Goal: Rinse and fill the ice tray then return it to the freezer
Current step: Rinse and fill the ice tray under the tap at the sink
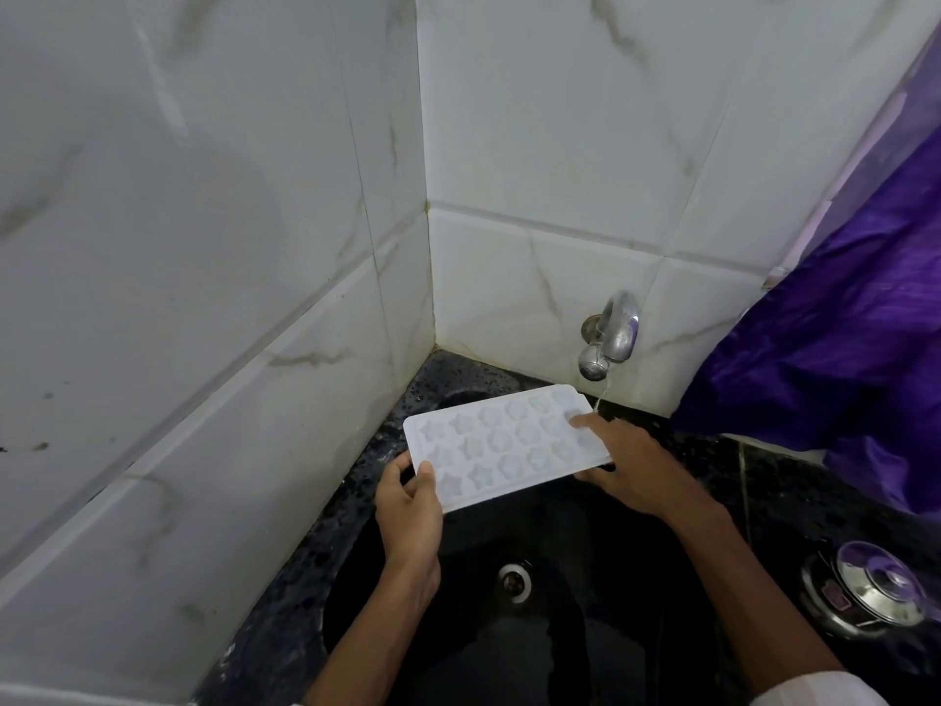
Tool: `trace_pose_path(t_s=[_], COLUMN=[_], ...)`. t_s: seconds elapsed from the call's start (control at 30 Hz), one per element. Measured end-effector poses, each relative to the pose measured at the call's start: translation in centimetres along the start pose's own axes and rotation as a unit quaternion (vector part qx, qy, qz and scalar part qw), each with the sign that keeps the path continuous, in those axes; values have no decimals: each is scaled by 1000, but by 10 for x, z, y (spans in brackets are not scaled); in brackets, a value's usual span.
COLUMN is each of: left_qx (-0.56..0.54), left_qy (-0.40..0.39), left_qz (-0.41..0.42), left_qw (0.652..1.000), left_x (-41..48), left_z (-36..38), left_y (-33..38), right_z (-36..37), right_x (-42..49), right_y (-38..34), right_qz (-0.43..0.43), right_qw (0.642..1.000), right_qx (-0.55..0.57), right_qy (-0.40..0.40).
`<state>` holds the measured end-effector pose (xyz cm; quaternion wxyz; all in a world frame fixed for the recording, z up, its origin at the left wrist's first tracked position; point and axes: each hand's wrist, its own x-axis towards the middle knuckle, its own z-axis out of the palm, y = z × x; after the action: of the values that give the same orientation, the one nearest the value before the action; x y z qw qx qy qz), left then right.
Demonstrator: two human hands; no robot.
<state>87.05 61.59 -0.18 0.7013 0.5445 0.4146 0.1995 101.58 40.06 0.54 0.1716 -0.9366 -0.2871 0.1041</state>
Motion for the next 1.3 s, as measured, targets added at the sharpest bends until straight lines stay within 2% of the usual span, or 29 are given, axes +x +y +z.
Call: trace_pose_path(t_s=[0.33, 0.67, 0.87, 1.1, 1.2, 1.3], left_qx=[-7, -2, 7, 24, 28, 24], left_qy=[-17, -29, -44, -72, -68, -56], left_qz=[2, 6, 17, 24, 28, 27], left_qw=[1000, 1000, 999, 997, 997, 998], left_x=[-3, 0, 1, -4, -3, 1], left_z=[-1, -2, -3, -5, -7, -9], left_y=[-2, -5, -8, -15, -17, -18], right_z=[0, -6, -11, -14, -10, -4], right_x=[3, 1, 3, -5, -10, -19], right_y=[1, -4, -7, -5, 0, 2], right_qz=[18, 32, 58, 98, 81, 78], right_qw=[999, 999, 995, 982, 988, 977], right_qx=[-29, 32, -45, -74, 3, 175], right_qy=[6, -1, -65, -143, -130, -97])
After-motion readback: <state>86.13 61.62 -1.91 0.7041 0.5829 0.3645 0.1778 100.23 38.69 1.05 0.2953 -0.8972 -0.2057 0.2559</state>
